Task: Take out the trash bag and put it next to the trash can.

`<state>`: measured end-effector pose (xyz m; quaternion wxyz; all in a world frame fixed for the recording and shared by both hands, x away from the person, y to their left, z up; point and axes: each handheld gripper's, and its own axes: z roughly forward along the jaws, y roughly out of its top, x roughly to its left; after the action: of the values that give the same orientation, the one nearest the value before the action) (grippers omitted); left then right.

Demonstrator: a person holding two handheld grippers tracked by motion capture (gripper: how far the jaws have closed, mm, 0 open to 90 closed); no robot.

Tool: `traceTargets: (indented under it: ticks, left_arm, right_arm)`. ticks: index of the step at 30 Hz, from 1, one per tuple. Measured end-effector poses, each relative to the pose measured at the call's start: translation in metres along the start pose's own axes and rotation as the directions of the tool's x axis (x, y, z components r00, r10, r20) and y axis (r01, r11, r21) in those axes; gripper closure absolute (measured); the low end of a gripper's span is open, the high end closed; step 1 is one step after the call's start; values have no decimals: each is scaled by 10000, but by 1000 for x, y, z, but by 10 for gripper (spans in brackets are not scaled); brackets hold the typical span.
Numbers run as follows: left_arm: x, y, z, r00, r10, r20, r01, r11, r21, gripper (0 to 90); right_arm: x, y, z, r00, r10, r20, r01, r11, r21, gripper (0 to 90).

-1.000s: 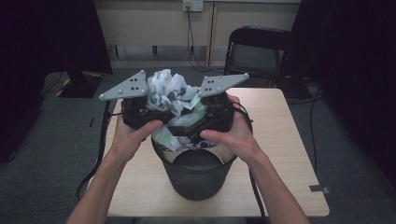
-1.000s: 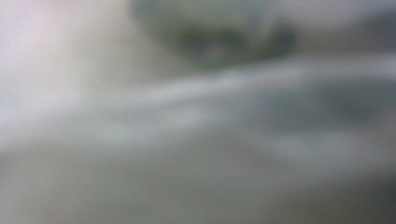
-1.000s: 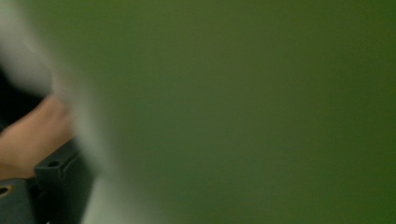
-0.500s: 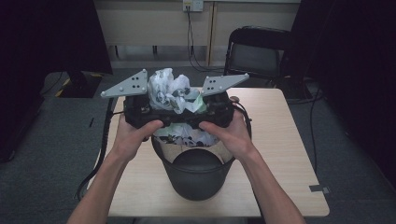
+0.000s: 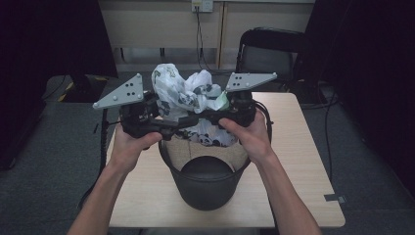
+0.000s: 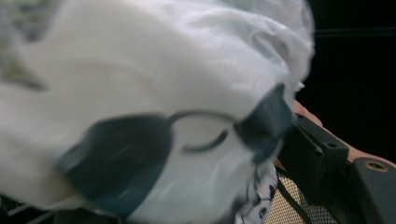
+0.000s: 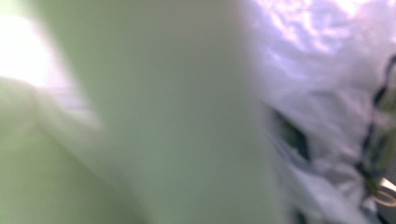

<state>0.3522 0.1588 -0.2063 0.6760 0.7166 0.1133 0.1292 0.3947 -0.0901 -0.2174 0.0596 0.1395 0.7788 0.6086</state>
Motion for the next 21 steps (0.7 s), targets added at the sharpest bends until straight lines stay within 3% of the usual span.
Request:
traceTargets:
  ticks: [3, 5, 6, 8, 10, 12, 14, 15, 17, 19, 21]
  left_arm:
    - [0, 0, -1, 10000, 27, -75, -27, 10000, -1, 308]
    - [-3, 0, -3, 9976, 359, -584, -365, 9993, -93, 323]
    - [-4, 0, -4, 9969, 461, -632, -476, 9986, -223, 338]
    - [-3, 0, -4, 9989, 252, -407, -263, 9993, -274, 324]
    - [-3, 0, -5, 9982, 341, -503, -356, 9989, -290, 338]
    - [-1, 1, -8, 9995, 210, -221, -219, 9989, -413, 331]
    - [-1, 2, -9, 9993, 228, -291, -240, 9988, -430, 329]
    - [-3, 4, -15, 9923, 529, -1121, -599, 9964, -601, 307]
    - [-2, 5, -18, 9910, 492, -1246, -579, 9960, -677, 283]
    - [6, 6, -25, 9947, 143, -1019, -200, 9983, -555, 282]
    - [10, 3, -26, 9945, -1, -1050, -49, 9989, -473, 282]
  right_arm:
    - [-3, 2, -4, 9999, -11, 120, 13, 9999, -119, 757]
    - [-4, 4, -6, 9998, -86, 191, 88, 9999, -106, 758]
    - [-5, 4, -7, 9998, -58, 169, 60, 9999, -136, 758]
    - [-5, 5, -9, 9998, -91, 195, 94, 9998, -148, 758]
    - [-4, 6, -11, 9997, -103, 213, 104, 9999, -77, 758]
    - [-4, 5, -14, 9997, -103, 233, 105, 9999, -73, 757]
    - [-6, 5, -18, 9999, -13, 118, 15, 9998, -214, 758]
    - [-6, 4, -19, 9998, 38, 169, -34, 9997, -247, 758]
    - [-8, 3, -22, 9996, 103, 251, -95, 9994, -347, 759]
    - [-17, 1, -35, 9980, 429, 471, -392, 9962, -778, 760]
    - [-23, 1, -42, 9973, 552, 490, -501, 9937, -1005, 760]
